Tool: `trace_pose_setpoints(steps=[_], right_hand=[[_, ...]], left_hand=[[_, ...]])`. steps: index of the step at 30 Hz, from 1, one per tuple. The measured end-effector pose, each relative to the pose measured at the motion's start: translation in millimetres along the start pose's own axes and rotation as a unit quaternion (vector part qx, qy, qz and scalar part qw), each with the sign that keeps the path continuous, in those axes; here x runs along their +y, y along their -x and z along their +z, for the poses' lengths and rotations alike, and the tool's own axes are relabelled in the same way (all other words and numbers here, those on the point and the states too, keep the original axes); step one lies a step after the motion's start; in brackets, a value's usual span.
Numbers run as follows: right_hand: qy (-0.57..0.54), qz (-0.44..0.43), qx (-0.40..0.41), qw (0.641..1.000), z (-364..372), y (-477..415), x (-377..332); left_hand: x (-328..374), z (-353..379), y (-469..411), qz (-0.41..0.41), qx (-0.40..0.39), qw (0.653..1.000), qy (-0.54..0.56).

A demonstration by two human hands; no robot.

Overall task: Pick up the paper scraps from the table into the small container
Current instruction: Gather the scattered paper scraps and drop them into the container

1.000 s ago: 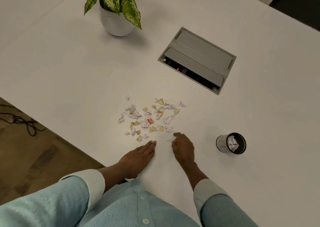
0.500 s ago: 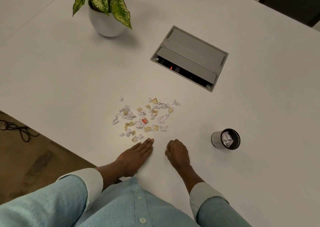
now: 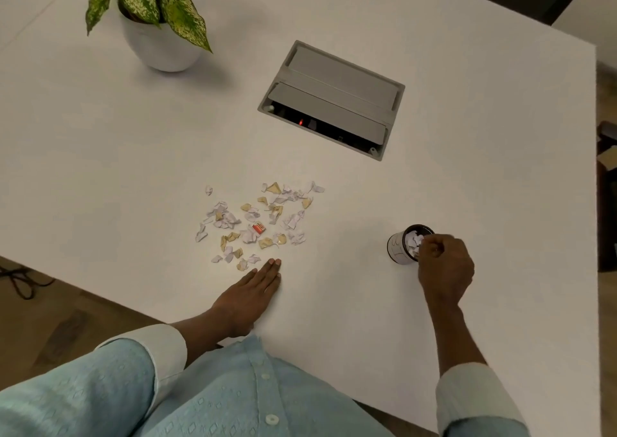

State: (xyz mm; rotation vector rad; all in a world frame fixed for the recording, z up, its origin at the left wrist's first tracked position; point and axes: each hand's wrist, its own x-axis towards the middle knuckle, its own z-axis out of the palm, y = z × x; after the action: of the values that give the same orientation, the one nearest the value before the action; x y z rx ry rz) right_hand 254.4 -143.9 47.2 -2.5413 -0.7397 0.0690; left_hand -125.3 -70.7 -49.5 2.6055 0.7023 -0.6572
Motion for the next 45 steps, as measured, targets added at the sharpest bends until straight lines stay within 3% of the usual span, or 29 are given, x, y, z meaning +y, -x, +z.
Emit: trace_pose_setpoints(steps=[4,9,16,22,26,29,37,45], right_hand=[[0.049,-0.005,-0.044,0.998,5.4,-9.7,9.6],[0.013,0.001,-0.004,1.000,9.5,6.1,7.9],[-0.070,-0.114,0.014,0.991,32.3,62.5,-30.9],[-0.090,-0.141,-0.117,0.979,72.8,107.3,-56.3],[-0.101,-0.057,-0.237,0.965,95.3,119.3,-65.8],[-0.075,-0.032,-0.293,0.953,108.1,120.6,-73.9],[-0.033,-0.037,-0.367,0.929,137.0,106.2,-106.4],[0.023,-0.130,-0.400,0.907,166.1,108.8,-145.3]], left_hand=[[-1.4,-1.2,0.1,0.002,-0.001,1.000,-0.014],[-3.3,-4.5,0.8,-0.003,-0.008,1.000,-0.006],[-8.5,-18.3,-5.1,-0.014,-0.006,0.998,0.053],[-26.7,-28.6,2.2,-0.092,0.142,0.984,0.061],[-44.3,-28.4,9.6,-0.227,0.146,0.955,0.120],[-57.0,-27.2,11.1,-0.263,0.137,0.945,0.136],[-60.2,-33.0,-5.8,-0.262,0.121,0.939,0.189],[-62.6,-36.7,-25.6,-0.231,0.147,0.930,0.245]])
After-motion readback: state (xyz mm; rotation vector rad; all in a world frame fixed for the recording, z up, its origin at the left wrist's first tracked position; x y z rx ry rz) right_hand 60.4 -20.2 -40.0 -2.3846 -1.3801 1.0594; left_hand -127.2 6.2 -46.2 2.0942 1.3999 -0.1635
